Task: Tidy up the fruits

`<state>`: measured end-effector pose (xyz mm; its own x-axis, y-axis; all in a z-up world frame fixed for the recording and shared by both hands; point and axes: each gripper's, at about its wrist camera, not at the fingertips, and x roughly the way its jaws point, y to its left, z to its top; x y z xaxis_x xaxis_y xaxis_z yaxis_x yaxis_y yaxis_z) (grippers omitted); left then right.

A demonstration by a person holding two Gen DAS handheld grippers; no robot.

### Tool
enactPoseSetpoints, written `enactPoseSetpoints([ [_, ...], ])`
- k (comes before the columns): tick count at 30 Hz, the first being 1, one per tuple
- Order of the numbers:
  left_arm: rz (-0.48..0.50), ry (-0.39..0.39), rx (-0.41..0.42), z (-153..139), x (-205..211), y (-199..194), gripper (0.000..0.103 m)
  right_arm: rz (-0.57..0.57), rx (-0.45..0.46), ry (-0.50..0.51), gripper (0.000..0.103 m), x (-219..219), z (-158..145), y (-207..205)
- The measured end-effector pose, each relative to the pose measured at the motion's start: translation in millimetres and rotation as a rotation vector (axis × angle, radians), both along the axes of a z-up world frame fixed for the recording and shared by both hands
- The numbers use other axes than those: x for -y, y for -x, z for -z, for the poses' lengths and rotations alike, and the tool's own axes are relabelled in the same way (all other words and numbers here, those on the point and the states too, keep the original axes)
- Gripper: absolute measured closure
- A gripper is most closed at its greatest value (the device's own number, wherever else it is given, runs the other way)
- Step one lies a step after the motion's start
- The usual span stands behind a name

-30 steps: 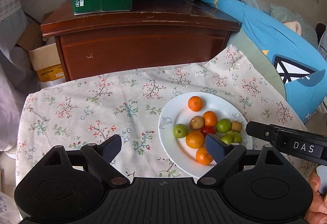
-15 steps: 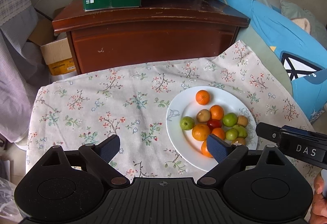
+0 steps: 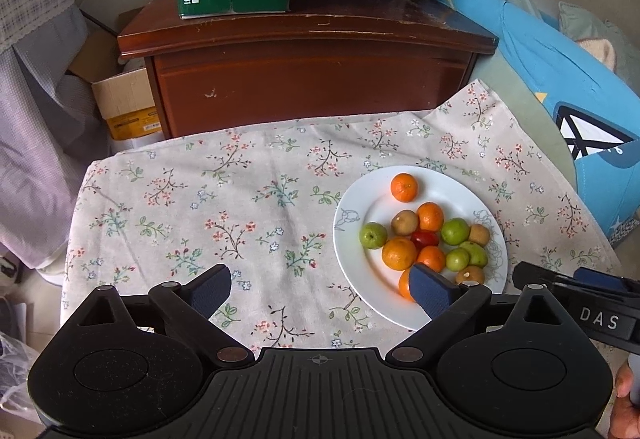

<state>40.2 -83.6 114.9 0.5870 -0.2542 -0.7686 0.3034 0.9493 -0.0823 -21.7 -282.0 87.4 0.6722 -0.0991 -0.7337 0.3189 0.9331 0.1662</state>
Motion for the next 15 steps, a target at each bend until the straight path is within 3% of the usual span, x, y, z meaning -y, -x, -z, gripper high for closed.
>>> enactPoseSetpoints([
  [15,0.01,-0.098,-0.007,12.9,17.4,1.9,0.006,0.065,-0.113,0.064,0.015,2.9,18.5,-4.7],
])
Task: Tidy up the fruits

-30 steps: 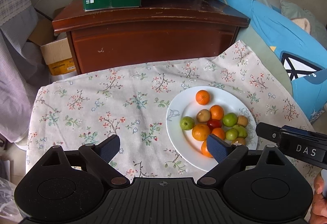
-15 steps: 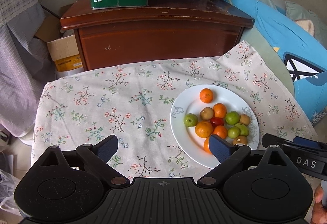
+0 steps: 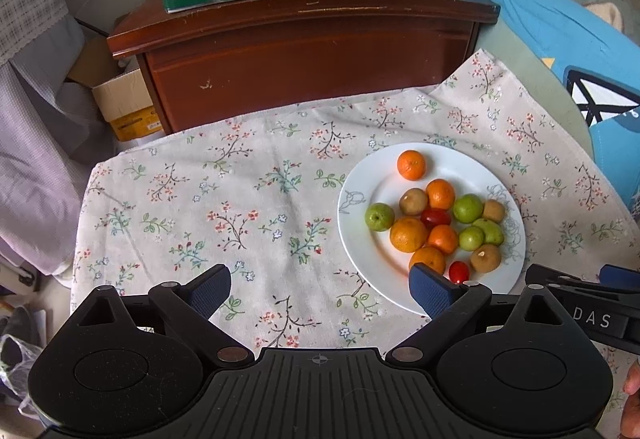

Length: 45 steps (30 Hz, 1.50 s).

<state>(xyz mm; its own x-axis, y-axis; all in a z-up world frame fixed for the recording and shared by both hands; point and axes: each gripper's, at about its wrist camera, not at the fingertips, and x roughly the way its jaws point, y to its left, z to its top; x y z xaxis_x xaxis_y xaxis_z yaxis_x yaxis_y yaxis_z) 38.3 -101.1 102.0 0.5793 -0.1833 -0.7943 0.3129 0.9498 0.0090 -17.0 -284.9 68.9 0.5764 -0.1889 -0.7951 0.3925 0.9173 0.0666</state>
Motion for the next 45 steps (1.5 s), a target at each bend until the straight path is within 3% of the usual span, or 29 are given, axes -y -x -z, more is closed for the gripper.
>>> enactPoseSetpoints([
  [45,0.017,-0.099,-0.009,17.5,13.6,3.1,0.006,-0.041,-0.077,0.067,0.012,-19.2,16.1,-9.7],
])
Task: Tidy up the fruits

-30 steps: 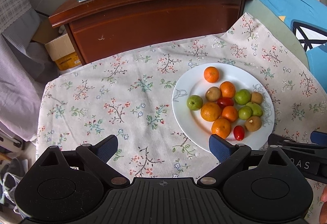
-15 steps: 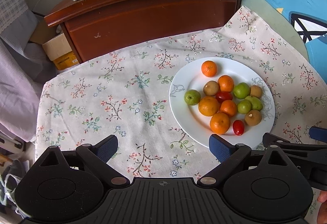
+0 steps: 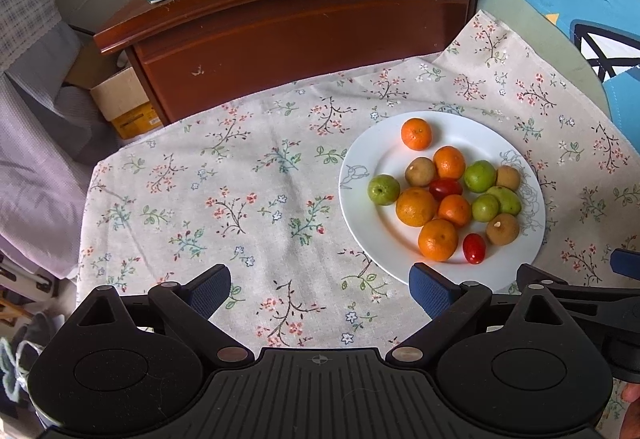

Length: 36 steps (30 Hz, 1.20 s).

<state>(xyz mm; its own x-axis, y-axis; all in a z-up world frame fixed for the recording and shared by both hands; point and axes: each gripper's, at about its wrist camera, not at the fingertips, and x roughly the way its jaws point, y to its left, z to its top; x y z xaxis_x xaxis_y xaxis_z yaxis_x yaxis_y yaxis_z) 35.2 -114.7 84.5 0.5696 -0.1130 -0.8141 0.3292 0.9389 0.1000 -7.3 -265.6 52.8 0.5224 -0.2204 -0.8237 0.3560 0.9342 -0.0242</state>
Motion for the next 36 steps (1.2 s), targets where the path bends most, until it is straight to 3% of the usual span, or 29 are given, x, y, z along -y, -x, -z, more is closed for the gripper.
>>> enactPoseSetpoints([
  [10,-0.013,-0.041,0.024,0.2,-5.8,8.9,0.006,-0.015,0.009,0.021,0.012,-9.1,0.8,3.8],
  [36,-0.084,-0.035,-0.025,19.8,-70.3,53.0,0.006,-0.14,0.032,-0.016,0.012,-60.6,29.2,43.5],
])
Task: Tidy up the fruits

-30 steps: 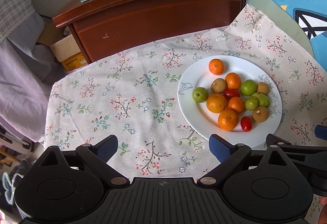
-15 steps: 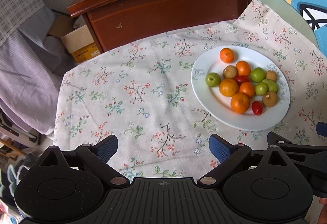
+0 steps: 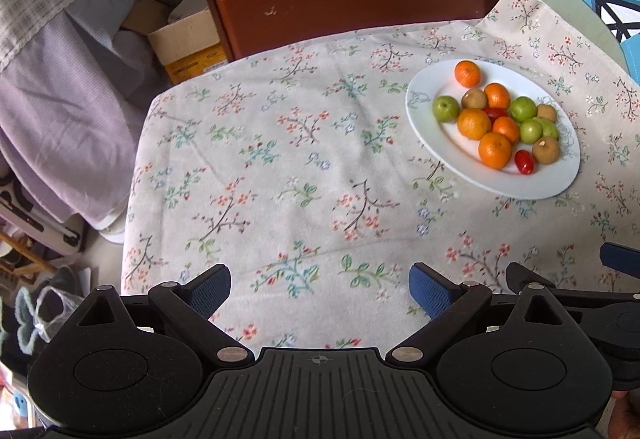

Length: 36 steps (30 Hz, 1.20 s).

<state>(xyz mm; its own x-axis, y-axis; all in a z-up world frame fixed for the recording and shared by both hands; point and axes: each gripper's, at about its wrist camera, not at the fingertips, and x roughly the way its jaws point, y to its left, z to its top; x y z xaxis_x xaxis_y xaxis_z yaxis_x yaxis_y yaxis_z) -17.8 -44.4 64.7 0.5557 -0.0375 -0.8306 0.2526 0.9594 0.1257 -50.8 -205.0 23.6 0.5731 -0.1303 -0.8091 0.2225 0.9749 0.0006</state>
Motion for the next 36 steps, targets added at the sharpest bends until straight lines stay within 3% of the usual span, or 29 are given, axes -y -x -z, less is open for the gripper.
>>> enactPoseSetpoints([
  [8,-0.05,0.01,-0.02,9.1,-26.7,9.0,0.006,-0.11,0.061,-0.057,0.012,-20.1,15.0,14.4],
  [14,-0.083,0.02,-0.027,12.8,-39.4,8.9,0.006,-0.203,0.112,-0.008,0.008,-37.2,26.4,12.8],
  [17,-0.093,0.024,-0.031,14.2,-42.9,8.0,0.006,-0.203,0.139,-0.009,0.001,-37.4,30.0,9.5],
  [27,-0.107,0.036,-0.04,16.8,-47.5,6.1,0.006,-0.193,0.259,0.028,0.001,-43.4,38.9,-0.2],
  [36,-0.111,0.048,-0.03,14.7,-49.7,6.5,0.006,-0.203,0.265,0.024,0.001,-45.7,40.3,-1.9],
])
